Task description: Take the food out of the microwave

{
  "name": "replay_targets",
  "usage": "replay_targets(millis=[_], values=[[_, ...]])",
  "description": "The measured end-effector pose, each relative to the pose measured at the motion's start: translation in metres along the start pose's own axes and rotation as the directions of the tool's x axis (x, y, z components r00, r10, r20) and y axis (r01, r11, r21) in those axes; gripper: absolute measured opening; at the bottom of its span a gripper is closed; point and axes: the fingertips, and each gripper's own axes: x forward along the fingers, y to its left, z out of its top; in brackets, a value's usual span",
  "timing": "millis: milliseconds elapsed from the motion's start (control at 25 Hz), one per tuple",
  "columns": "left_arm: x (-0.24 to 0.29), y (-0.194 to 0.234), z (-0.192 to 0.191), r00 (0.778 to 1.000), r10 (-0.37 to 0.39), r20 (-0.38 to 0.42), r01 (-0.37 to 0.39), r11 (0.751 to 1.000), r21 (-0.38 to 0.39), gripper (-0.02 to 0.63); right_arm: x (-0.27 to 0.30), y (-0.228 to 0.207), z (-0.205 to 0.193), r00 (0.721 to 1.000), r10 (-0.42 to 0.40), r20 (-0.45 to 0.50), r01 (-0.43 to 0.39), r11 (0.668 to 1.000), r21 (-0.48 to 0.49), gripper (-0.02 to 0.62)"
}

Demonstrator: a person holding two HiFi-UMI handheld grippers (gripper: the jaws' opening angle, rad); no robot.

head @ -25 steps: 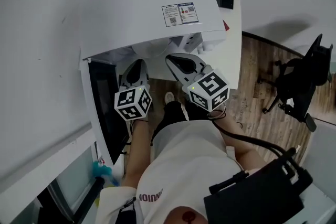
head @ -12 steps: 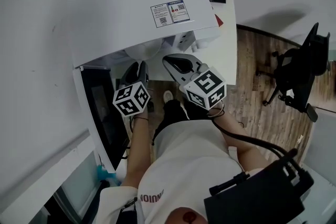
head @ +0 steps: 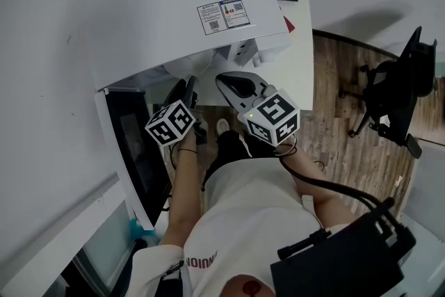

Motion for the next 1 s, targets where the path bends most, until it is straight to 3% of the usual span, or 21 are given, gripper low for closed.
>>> replay_targets(millis=[160, 440, 840, 1000], values=[[0.004, 0.001, 0.0, 1.0, -0.009, 0.001, 0.009, 0.999, -0.051, 0.166, 0.0, -0.002, -0.001, 1.0, -0.008, -0.003, 0.008, 1.0, 0.011, 0.023], [0.009, 0.002, 0.003, 0.997, -0.06, 0.047, 0.07, 0.969, -0.239, 0.166, 0.001, -0.003, -0.002, 1.0, -0.013, -0.006, 0.013, 1.0, 0.017, 0.023], [0.015, 0.008, 0.005, 0.995, -0.071, 0.076, 0.093, 0.936, -0.338, 0.164, 0.002, -0.004, -0.002, 1.0, -0.013, -0.012, 0.014, 1.0, 0.019, 0.023], [0.016, 0.01, 0.005, 0.992, -0.086, 0.094, 0.117, 0.904, -0.411, 0.164, 0.002, -0.005, -0.001, 1.0, -0.017, -0.011, 0.017, 1.0, 0.021, 0.023]])
